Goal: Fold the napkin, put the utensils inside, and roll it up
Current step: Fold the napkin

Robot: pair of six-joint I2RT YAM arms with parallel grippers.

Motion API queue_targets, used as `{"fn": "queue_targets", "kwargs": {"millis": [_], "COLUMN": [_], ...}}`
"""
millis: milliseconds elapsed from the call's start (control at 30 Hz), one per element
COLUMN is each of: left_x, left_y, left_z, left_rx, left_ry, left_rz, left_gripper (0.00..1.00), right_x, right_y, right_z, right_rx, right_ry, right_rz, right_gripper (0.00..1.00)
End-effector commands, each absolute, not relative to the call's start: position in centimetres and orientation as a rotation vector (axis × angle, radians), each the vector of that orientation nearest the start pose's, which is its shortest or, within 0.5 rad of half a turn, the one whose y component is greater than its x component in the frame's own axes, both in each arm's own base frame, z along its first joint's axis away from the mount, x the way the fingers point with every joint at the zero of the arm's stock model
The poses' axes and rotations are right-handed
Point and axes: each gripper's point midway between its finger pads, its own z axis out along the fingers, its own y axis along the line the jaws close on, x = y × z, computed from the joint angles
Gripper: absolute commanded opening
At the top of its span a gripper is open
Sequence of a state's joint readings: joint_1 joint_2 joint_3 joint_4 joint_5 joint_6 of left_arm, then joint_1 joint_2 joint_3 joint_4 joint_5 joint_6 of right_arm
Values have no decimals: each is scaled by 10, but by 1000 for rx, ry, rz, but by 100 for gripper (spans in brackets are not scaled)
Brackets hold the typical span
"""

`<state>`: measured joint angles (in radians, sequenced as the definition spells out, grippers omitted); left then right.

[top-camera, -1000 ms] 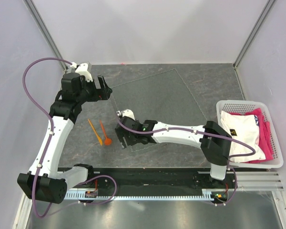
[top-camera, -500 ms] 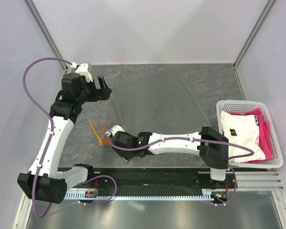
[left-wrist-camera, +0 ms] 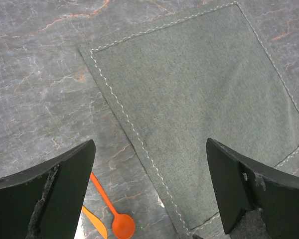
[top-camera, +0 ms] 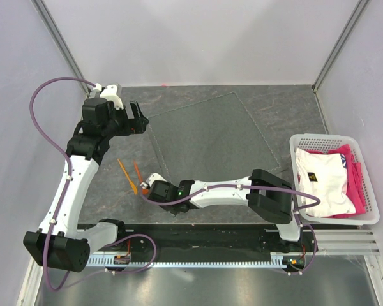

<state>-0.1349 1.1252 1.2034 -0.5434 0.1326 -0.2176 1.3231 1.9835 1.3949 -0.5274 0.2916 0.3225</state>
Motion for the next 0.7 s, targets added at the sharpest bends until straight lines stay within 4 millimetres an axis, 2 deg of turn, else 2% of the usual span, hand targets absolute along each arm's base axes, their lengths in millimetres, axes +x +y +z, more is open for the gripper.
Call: {"fn": "queue_targets", "kwargs": {"millis": [0,133,500,667], "left_x": [345,344,344,343], "left_y": [-75,-75,-77,-77], "left_z": [291,291,292,293], "left_rx": [21,20,23,24], "left_ry": [2012,2012,2009,2008], "left_rz": [-334,-336,-348,-350], "left_gripper": [100,100,100,100], "right_x": [153,150,145,143], "right_y": [415,415,416,409], "right_z": [30,24,15,1], "right_rx": [-1183,-1215,-1294,-1341], "right_ry": [2292,2299,2290,2317], "right_rz": [140,141,170,166], "right_gripper": [49,43,42,41]}}
